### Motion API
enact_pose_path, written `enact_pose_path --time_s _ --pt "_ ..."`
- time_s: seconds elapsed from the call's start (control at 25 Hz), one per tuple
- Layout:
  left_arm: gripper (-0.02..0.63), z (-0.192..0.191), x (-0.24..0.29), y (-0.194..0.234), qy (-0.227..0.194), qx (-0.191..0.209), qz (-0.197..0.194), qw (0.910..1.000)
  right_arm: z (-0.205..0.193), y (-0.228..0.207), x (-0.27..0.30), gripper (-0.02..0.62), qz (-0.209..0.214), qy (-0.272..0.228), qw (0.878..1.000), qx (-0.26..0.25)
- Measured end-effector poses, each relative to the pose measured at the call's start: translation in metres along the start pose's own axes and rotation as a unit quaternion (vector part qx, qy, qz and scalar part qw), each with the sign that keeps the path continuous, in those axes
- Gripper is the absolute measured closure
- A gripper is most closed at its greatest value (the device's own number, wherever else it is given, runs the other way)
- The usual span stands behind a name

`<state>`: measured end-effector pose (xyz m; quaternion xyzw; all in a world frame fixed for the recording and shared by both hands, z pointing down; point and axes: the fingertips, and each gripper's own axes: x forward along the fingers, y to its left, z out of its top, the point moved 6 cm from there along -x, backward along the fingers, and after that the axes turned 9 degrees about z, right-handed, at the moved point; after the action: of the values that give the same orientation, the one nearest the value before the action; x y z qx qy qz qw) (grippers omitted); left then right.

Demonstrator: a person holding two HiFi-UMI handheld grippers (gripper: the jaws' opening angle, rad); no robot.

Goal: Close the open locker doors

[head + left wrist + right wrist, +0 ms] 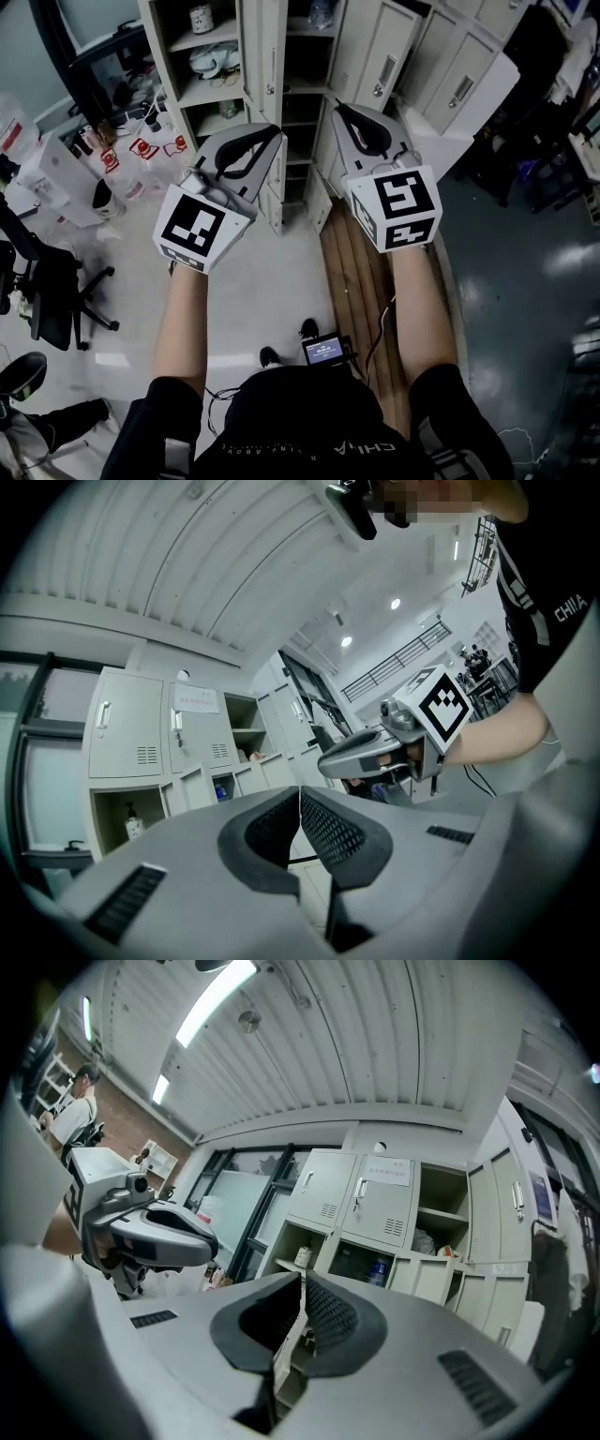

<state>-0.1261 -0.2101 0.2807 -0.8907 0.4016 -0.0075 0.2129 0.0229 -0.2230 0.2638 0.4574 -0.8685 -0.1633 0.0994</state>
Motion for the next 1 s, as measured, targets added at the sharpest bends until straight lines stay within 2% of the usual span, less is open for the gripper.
enact_pose_path --time_s 0.12,0.28,0.36,0.44,0.56,0.76,0.88,1.0 --pt "0.584 -0.007 -0.022 -0.004 0.005 -0.014 0.006 0.9999 -0.006 0.021 -0.012 0.554 -0.005 0.011 1.0 0.012" --pt "0.584 -0.015 -0.035 -0.022 0.022 -0.048 0.018 0.9985 -0.012 0.027 -0.028 0.555 -0.002 0.022 1.0 0.018" --pt "0.584 -0.015 -0.045 -0.031 0.032 -0.083 0.029 0.9957 -0.013 0.028 -0.039 0.554 0.004 0.009 0.999 0.042" --pt "0.584 -0.01 -0.052 -0.038 0.022 -0.121 0.034 0.9918 -0.015 0.028 -0.053 0.555 0.007 -0.003 0.998 0.06" --pt "0.586 -0.003 -0.05 -0.056 0.008 -0.154 0.022 0.9877 -0.022 0.022 -0.072 0.555 0.009 0.004 0.999 0.051" --pt "0.586 -0.003 -0.03 -0.089 0.018 -0.153 0.018 0.9879 -0.045 0.001 -0.097 0.555 0.021 -0.003 0.996 0.083" --pt "0.586 -0.002 -0.024 -0.102 0.017 -0.135 0.013 0.9907 -0.046 -0.004 -0.105 0.555 0.04 -0.026 0.992 0.116" --pt "0.586 0.0 -0.018 -0.107 0.019 -0.117 0.019 0.9927 -0.044 -0.008 -0.108 0.555 0.039 -0.027 0.993 0.107"
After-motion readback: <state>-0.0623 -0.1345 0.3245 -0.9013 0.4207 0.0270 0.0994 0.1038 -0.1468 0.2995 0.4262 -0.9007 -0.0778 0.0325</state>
